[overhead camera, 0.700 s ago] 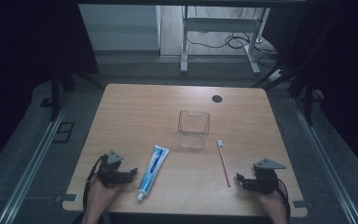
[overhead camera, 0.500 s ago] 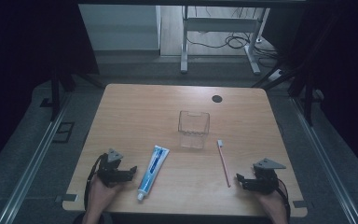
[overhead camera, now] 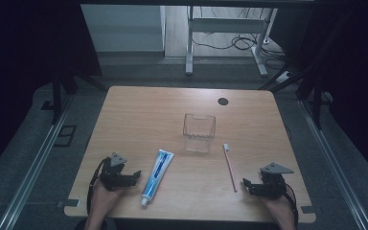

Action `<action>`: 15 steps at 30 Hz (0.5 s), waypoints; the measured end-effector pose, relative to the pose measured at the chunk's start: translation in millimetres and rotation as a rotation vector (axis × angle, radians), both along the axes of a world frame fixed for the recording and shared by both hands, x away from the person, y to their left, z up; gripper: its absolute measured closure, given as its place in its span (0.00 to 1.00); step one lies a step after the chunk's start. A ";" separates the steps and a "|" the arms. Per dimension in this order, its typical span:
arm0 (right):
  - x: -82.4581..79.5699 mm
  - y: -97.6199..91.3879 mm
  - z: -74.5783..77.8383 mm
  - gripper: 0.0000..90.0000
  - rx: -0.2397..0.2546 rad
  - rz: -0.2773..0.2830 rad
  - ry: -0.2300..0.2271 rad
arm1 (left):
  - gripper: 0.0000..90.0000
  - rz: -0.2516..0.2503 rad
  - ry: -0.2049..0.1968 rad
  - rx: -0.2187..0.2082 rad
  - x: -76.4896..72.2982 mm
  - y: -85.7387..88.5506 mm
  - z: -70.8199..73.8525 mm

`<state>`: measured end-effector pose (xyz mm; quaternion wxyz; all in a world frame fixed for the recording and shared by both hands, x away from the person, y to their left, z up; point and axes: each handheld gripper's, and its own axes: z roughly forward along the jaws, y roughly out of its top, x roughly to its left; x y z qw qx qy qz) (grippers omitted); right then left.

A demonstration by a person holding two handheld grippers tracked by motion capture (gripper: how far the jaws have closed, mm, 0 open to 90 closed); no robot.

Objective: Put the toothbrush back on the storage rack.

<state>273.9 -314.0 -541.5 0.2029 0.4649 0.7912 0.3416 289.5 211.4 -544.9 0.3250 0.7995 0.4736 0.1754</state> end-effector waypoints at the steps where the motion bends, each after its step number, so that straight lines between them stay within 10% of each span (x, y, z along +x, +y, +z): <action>1: 0.0 0.0 0.0 0.17 0.000 0.001 0.000 | 0.14 0.000 0.000 0.000 0.0 0.0 0.0; 15: -0.4 0.2 5.6 0.35 0.010 0.007 0.026 | 0.14 0.001 0.000 0.000 0.0 0.0 0.0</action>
